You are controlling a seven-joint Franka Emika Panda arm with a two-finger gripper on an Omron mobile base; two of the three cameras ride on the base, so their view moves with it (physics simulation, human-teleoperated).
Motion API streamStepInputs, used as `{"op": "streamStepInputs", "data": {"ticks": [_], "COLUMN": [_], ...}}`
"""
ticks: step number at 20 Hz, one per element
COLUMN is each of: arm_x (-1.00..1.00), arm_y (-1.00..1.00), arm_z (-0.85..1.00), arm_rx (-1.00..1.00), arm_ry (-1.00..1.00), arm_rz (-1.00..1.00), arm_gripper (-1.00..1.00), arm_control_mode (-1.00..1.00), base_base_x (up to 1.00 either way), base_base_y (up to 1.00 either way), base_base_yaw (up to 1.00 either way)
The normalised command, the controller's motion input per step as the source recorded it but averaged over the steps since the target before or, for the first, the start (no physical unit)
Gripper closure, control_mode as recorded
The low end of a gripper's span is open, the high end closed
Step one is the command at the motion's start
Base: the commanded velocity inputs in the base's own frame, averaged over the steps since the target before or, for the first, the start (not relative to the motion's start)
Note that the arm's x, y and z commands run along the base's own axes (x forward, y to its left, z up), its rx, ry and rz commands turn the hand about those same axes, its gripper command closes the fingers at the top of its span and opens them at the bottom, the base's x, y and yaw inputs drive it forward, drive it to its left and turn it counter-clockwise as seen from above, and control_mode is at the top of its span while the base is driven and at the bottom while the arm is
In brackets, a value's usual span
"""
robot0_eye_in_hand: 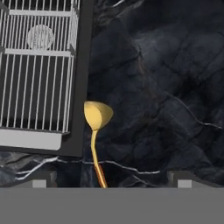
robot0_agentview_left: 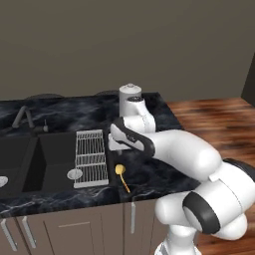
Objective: Organize the utensils by type. Pick up the wooden spoons from the counter and place them in the open cabinet. Then pick up the metallic utensils from the counter and place them in the open drawer.
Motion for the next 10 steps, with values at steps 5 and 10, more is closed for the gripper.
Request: {"op": "streamStepInputs", "data": {"ticks": [5, 10], "arm_x": [0.0, 0.0], "arm_y": [0.24, 0.2], "arm_z": [-0.24, -0.18], "arm_rx": [0.0, 0.0], "arm_ry": [0.1, 0.18], "arm_rz": [0.0, 0.01], "arm_gripper": [-1.0, -1.0], "arm_control_mode": [-1.0, -1.0], "base_base_x": [0.0, 0.0], "base_base_y": [0.0, 0.0], "base_base_yaw": [0.0, 0.0]}}
